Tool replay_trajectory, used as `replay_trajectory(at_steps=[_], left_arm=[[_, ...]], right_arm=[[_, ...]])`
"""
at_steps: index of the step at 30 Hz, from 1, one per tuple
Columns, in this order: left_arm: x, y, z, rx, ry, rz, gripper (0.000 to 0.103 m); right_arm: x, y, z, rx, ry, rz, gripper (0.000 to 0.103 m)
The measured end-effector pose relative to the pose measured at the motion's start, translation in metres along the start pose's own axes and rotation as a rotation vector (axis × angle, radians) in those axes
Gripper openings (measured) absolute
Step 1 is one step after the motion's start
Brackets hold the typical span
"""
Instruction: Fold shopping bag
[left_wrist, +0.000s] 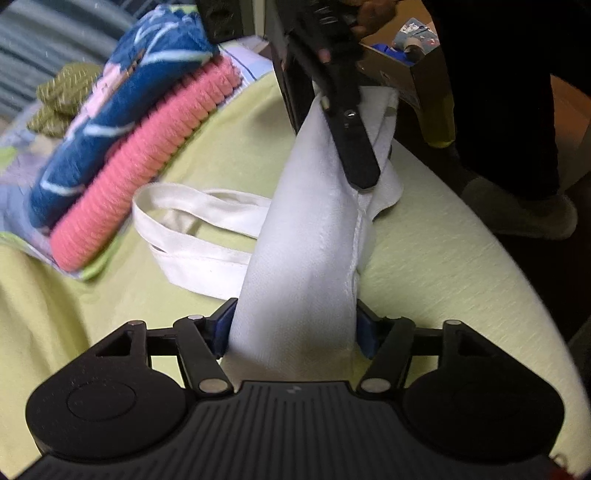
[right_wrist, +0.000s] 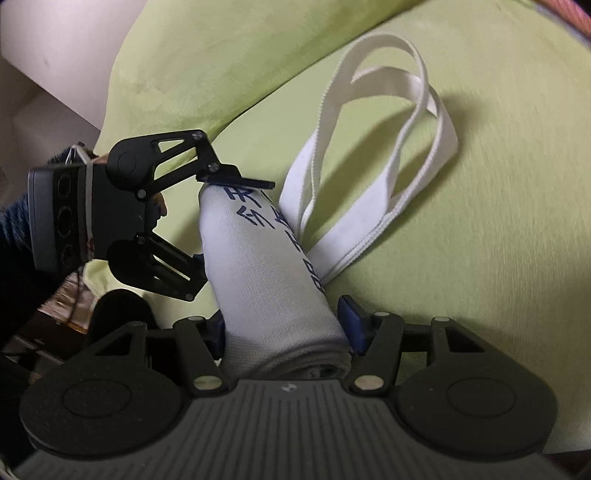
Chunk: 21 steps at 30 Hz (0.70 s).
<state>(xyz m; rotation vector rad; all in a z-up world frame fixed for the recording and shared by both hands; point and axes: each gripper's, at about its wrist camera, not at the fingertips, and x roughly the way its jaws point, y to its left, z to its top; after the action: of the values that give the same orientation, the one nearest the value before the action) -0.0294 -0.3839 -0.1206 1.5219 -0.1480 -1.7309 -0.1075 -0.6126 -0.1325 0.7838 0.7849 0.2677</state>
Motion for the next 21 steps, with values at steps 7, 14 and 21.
replay_trajectory(at_steps=[7, 14, 21], left_arm=[[-0.038, 0.003, 0.000, 0.042, -0.076, 0.022, 0.054], [-0.026, 0.021, 0.008, -0.097, -0.065, -0.019, 0.030], [-0.013, 0.041, 0.011, -0.208, -0.047, -0.054, 0.027]], right_arm=[[0.005, -0.008, 0.005, 0.115, 0.058, 0.072, 0.054], [0.004, -0.009, 0.004, 0.164, 0.093, 0.094, 0.054], [-0.021, -0.013, 0.008, 0.240, 0.055, 0.033, 0.056]])
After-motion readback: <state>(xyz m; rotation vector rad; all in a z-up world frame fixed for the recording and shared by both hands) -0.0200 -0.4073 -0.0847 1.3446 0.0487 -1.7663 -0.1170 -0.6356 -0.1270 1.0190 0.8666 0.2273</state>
